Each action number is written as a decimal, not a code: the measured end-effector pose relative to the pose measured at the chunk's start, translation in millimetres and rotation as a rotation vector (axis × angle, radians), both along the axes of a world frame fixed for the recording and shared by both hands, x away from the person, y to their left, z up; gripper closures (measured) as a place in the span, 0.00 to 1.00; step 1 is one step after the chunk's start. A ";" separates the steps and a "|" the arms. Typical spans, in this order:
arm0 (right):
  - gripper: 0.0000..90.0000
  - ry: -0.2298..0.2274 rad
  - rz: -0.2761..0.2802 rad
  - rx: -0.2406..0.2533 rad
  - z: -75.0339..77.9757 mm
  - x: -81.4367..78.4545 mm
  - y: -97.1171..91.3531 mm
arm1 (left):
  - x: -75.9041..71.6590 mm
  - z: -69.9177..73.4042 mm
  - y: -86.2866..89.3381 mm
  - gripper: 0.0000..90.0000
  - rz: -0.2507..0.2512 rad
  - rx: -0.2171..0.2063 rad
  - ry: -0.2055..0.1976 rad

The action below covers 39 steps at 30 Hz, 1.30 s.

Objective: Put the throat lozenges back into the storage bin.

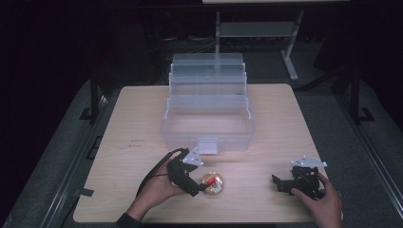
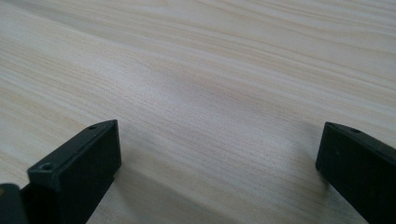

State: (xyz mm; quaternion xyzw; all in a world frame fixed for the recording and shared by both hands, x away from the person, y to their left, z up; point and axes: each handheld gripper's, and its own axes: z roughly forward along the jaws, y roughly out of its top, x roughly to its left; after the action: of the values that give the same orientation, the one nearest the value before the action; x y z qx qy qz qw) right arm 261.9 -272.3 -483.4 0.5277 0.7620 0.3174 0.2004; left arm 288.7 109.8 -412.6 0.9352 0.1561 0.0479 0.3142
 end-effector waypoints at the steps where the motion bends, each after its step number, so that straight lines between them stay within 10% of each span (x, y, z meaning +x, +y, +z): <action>1: 0.00 0.000 0.000 0.000 0.0 0.0 0.0 | 0.0 0.0 0.0 0.14 0.000 0.000 0.000; 39: 0.00 0.000 0.000 0.000 0.0 0.0 0.0 | 3.9 -21.0 -48.4 0.14 -0.105 0.102 0.034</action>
State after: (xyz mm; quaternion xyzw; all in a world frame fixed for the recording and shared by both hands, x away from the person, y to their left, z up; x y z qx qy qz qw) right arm 261.9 -272.3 -483.4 0.5278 0.7619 0.3175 0.2004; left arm 292.5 61.3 -433.6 0.9576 0.1094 0.0232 0.2656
